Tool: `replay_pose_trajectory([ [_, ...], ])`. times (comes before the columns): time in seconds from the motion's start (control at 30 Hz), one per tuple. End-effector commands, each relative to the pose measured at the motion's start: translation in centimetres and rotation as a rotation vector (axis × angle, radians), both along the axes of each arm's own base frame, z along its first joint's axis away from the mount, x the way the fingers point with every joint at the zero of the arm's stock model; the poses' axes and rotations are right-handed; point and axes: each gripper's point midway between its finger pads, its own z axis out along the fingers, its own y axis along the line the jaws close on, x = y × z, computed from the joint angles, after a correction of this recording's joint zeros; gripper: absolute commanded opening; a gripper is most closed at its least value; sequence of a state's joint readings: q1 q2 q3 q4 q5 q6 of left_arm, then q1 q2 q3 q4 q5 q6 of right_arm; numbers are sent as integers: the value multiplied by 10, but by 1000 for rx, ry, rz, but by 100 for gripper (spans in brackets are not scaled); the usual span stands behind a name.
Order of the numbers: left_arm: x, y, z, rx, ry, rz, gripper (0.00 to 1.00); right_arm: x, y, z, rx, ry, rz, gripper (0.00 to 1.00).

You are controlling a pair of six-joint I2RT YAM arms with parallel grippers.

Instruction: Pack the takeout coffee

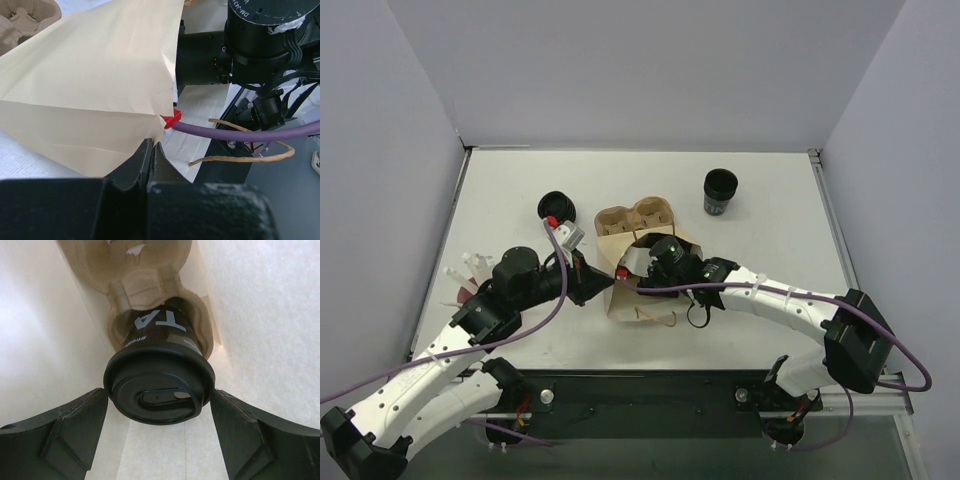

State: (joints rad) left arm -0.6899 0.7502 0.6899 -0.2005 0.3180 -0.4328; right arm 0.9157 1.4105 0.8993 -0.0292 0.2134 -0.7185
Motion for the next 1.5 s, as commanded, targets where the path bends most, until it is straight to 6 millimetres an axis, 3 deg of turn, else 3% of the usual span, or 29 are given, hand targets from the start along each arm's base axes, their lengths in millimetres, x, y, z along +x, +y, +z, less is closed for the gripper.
replay_pose_trajectory([
  [0.0, 1, 0, 26, -20, -50, -6, 0, 4, 3, 40, 81, -19, -32, 86],
  [0.27, 3, -2, 28, 1, -18, -1, 0, -7, -4, 54, 79, 24, -32, 82],
  [0.6, 3, -2, 45, 32, 38, -2, 0, -34, -19, 68, 73, 115, -45, 80],
  [0.93, 6, 0, 43, 77, 106, 28, 0, -61, -13, 84, 133, 178, -4, 73],
  [1.27, 22, 2, 43, 110, 137, 103, 0, -55, 3, 131, 310, 175, -50, 70],
  [1.47, 36, -1, 57, 113, 113, 137, 11, -47, 4, 154, 397, 154, -112, 68],
])
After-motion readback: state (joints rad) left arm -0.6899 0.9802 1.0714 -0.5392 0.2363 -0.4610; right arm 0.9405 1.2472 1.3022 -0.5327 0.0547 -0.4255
